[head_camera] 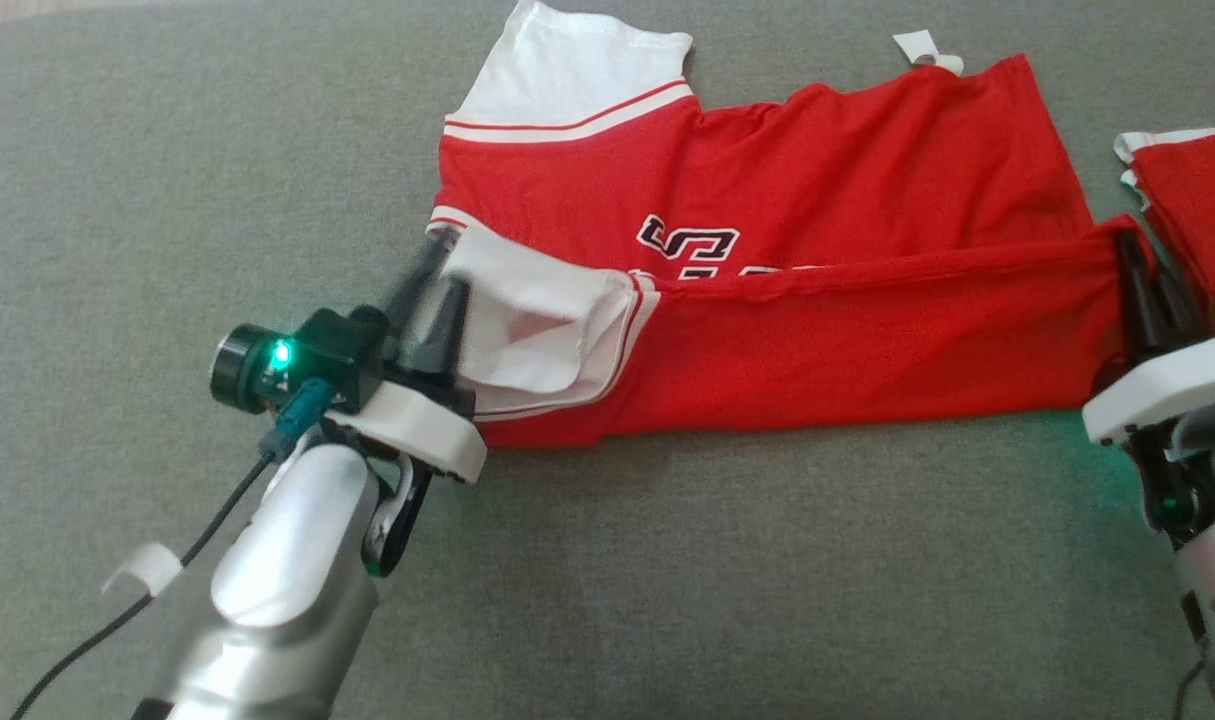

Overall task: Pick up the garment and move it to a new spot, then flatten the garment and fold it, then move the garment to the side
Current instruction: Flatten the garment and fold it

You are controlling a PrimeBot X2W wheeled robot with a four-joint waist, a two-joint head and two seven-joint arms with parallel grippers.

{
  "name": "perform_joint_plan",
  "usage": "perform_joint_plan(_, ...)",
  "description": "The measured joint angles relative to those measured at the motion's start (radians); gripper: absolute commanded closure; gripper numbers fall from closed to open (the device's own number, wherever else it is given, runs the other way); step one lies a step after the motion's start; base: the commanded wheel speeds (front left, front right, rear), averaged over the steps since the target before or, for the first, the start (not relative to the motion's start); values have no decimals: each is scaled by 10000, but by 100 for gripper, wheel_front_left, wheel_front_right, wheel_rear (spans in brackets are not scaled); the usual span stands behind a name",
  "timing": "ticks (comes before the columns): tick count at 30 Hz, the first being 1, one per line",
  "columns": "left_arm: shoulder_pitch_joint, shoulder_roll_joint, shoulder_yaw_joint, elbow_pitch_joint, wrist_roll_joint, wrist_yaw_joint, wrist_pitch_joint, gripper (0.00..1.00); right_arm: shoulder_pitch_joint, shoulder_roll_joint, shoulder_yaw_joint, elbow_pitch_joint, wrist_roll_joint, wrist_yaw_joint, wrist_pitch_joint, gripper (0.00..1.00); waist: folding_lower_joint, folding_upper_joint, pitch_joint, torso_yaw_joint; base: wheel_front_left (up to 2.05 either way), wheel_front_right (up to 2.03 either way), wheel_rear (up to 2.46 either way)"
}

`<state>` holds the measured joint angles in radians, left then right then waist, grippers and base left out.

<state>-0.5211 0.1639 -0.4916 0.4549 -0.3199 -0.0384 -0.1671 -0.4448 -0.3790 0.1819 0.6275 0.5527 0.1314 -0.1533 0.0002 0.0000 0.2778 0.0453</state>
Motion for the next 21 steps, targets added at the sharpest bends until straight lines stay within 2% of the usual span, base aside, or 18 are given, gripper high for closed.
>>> perform_joint_plan(1,-97,-58,29,117,46,98,-190,0,-80,19,56,58,2,0,-130,0,1,0,42,1,0,0,0)
perform_joint_plan(5,-148,-178,67,221,272,479,-650,0,-168,92,52,171,0,0,-709,0,-1,0,75,26,0,0,0)
perform_joint_plan(10,753,-345,527,-740,364,1133,-849,0,133,297,-353,-295,-190,0,-965,0,-2,0,-84,-27,0,0,0)
perform_joint_plan(16,3433,-685,1049,-2148,226,1383,-867,0,1447,926,-1070,-1503,-443,0,-976,0,-4,0,-299,-228,0,0,0)
perform_joint_plan(18,3917,-696,1290,-2357,403,1511,-867,0,1780,1078,-1143,-1689,-527,0,-976,0,-4,0,-369,-312,0,0,0)
perform_joint_plan(21,4117,-721,1434,-2364,594,1480,-867,0,2037,1204,-1202,-1829,-525,0,-976,0,-4,0,-447,-425,0,0,0)
